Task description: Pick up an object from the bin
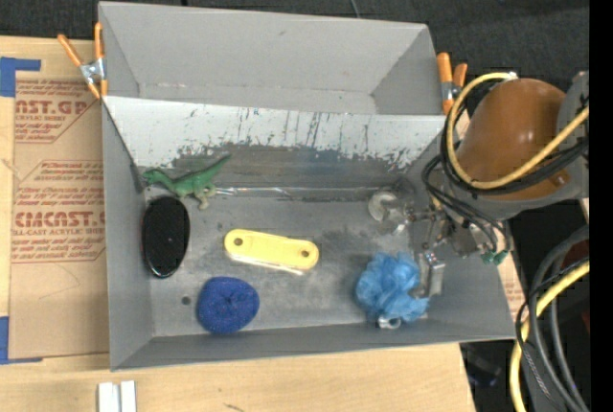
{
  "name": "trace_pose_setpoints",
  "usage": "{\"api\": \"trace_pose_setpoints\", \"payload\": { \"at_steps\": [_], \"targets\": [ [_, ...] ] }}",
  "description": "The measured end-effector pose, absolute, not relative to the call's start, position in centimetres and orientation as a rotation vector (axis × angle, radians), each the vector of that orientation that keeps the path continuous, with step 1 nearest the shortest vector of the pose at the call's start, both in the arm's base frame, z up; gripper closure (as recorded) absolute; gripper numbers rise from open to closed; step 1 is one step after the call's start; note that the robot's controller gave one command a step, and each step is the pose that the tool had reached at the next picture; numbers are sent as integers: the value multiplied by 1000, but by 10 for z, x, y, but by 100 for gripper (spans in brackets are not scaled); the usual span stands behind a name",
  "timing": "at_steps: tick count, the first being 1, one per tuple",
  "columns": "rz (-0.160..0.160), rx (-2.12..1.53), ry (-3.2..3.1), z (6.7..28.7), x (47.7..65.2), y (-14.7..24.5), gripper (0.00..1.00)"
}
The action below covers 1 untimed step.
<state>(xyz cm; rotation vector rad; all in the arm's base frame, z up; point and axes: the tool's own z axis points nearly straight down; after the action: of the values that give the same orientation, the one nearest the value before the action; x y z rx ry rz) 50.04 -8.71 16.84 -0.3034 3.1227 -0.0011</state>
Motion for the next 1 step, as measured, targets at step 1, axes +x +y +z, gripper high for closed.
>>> {"api": "trace_pose_setpoints", "payload": {
  "at_steps": [1],
  "targets": [
    [-2,-274,3125,135,504,-86,0]
  ]
}}
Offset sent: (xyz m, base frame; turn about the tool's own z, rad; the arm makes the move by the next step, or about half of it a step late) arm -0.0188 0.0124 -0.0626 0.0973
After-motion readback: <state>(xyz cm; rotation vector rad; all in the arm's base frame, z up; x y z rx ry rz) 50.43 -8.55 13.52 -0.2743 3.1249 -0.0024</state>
